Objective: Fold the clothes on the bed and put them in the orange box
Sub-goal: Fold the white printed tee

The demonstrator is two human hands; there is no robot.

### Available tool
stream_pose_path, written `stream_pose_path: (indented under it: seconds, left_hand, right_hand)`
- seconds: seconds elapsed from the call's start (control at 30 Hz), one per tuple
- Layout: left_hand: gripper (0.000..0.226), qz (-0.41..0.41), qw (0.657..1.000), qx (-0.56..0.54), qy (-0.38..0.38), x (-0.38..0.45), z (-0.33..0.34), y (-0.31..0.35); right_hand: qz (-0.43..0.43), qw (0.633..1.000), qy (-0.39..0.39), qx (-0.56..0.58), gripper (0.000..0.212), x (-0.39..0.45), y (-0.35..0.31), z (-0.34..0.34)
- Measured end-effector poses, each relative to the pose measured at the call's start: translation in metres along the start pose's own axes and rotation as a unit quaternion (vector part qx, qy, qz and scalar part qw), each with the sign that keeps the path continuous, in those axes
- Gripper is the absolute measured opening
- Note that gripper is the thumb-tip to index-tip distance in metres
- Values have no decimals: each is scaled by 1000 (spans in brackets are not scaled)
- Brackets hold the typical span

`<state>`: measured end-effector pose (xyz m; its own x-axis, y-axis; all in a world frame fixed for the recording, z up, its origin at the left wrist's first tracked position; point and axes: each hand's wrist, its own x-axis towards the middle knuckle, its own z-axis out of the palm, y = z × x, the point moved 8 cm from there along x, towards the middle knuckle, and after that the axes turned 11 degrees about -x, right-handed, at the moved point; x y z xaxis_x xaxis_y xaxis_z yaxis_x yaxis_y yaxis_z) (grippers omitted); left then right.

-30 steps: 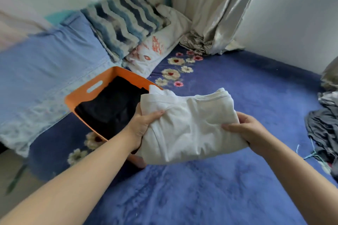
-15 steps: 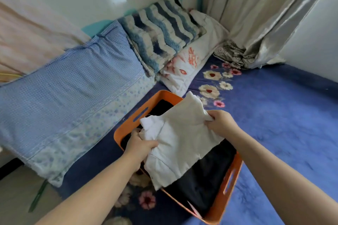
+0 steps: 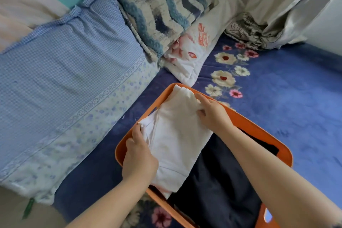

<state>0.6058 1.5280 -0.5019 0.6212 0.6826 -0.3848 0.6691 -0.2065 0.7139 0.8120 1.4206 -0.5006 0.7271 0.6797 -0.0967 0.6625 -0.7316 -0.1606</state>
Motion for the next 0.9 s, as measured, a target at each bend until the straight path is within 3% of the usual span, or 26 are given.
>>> stream_pose_path:
  seconds: [0.03, 0.1, 0.13, 0.2, 0.23, 0.3, 0.37, 0.53, 0.6, 0.8, 0.9]
  left_hand:
    - [78, 96, 990, 95, 38, -3, -3, 10]
    - [74, 268, 931, 218, 120, -14, -1, 30]
    - [68, 323, 908, 240, 119, -21, 6, 39]
    - [56, 361, 886, 291, 8, -27, 32, 49]
    - [56, 332, 886, 317, -68, -21, 44, 51]
    - [87, 210, 878, 386, -189, -5, 66, 29]
    - [109, 121, 852, 443, -250, 2, 77, 8]
    - [125, 21, 856, 435, -279, 8, 81, -29]
    - [126, 0, 861, 425, -278, 11, 83, -35]
    - [124, -48, 845, 450, -286, 19, 95, -45]
    - [122, -48, 844, 447, -291, 22, 97, -49]
  right_hand:
    - [0, 1000, -11, -17, 51, -1, 3, 6]
    - [-63, 996, 39, -56, 62, -3, -6, 6]
    - [-107, 987, 80, -85, 67, -6, -12, 5]
    - [-176, 969, 128, -117, 72, -6, -19, 7]
    - [-216, 960, 129, -126, 68, -5, -26, 7]
    - [-284, 936, 131, -161, 60, 0, -38, 8]
    - [-313, 923, 114, -194, 50, 10, -47, 9]
    - [-274, 942, -77, -175, 59, 30, -42, 60]
    - [-257, 945, -114, -168, 61, 34, -38, 73]
    - [-259, 949, -128, -124, 86, 37, -37, 85]
    - [-261, 950, -79, -154, 78, 37, -41, 77]
